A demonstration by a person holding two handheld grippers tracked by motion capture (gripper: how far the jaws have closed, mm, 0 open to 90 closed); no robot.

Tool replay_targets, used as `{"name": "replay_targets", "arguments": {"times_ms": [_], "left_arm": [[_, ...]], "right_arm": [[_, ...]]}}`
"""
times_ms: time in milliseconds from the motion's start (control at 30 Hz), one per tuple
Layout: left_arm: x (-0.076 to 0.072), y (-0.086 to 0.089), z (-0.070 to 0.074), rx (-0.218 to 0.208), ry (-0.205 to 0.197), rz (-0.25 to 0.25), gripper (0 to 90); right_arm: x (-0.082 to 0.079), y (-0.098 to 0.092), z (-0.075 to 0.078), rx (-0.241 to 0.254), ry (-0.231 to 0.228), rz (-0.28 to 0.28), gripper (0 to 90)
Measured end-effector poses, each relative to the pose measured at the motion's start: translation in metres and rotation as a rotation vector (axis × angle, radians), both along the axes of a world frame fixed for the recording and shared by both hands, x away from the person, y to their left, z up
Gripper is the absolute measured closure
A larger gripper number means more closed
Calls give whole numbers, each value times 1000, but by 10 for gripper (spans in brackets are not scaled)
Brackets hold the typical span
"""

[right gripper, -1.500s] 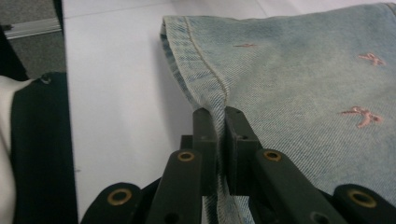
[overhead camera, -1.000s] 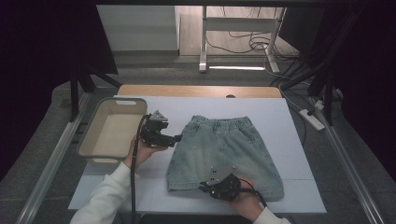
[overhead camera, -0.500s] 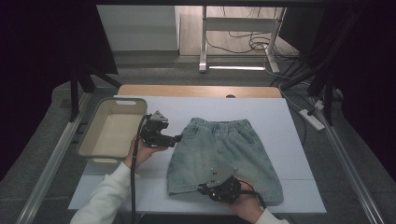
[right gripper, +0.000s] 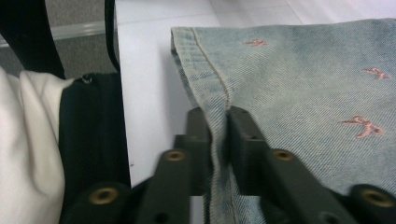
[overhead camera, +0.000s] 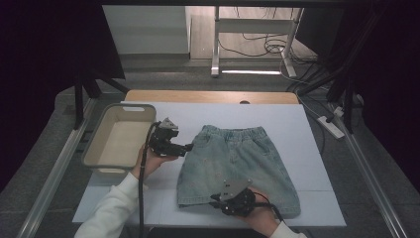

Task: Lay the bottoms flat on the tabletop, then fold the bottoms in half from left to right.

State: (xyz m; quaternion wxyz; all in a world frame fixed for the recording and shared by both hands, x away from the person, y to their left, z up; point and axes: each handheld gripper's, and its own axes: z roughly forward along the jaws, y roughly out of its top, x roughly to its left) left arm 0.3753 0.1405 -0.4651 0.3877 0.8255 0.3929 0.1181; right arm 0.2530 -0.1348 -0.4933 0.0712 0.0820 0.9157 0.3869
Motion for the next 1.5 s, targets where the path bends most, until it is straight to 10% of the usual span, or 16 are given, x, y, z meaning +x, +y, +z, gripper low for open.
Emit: {"name": "replay_targets", "arguments": {"times_ms": [300,1500], "left_arm": [[1,0,-1,4,1,-1,182],[1,-2,0,6,-8,-8,180]], "right_arm": [[2,3,6,106,6,-61,378],[6,38,0,82,27,-57,322]]}}
